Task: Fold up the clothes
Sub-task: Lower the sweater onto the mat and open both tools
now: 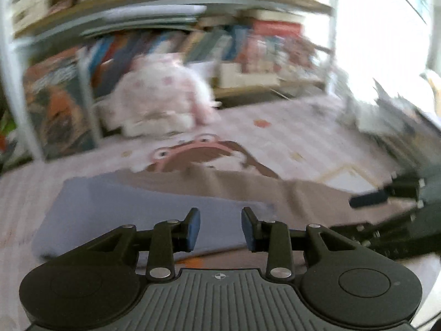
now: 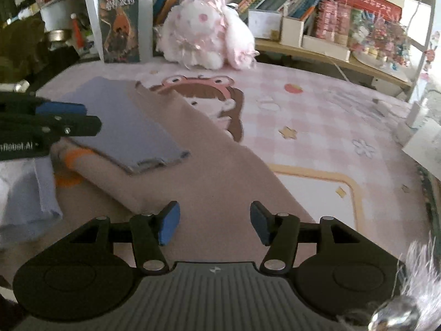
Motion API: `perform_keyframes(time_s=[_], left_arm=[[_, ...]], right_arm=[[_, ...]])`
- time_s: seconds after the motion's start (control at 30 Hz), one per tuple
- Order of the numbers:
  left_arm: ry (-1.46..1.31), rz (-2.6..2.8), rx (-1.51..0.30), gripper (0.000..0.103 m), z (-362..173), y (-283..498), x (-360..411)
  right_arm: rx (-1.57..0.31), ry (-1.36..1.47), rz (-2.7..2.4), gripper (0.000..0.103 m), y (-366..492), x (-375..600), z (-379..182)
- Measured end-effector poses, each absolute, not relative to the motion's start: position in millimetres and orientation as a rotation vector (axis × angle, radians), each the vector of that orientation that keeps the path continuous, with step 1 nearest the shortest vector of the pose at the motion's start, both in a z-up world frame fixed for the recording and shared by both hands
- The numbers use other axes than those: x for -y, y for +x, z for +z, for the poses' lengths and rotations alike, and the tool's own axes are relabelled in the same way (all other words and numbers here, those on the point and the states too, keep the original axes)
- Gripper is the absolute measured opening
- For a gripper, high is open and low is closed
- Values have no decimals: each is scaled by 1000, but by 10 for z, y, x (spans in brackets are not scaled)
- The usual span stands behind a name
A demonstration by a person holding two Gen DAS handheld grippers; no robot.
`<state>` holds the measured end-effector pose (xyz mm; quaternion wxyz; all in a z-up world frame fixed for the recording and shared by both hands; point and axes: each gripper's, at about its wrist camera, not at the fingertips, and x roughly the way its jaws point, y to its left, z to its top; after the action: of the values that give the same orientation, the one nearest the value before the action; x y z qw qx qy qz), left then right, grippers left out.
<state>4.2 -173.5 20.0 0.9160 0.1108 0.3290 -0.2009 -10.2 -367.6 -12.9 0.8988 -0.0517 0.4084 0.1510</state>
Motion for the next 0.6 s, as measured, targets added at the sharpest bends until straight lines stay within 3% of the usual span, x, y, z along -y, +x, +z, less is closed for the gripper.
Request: perform_keyframes(time_s=[0.4, 0.6], left_arm=[[451, -347, -719, 42, -139, 124, 2320], [474, -271, -774, 8, -310, 272, 2226]], right_arm=[[-893, -158, 407, 52, -188, 3748, -221], [-897, -239, 537, 52, -187, 3622, -261]])
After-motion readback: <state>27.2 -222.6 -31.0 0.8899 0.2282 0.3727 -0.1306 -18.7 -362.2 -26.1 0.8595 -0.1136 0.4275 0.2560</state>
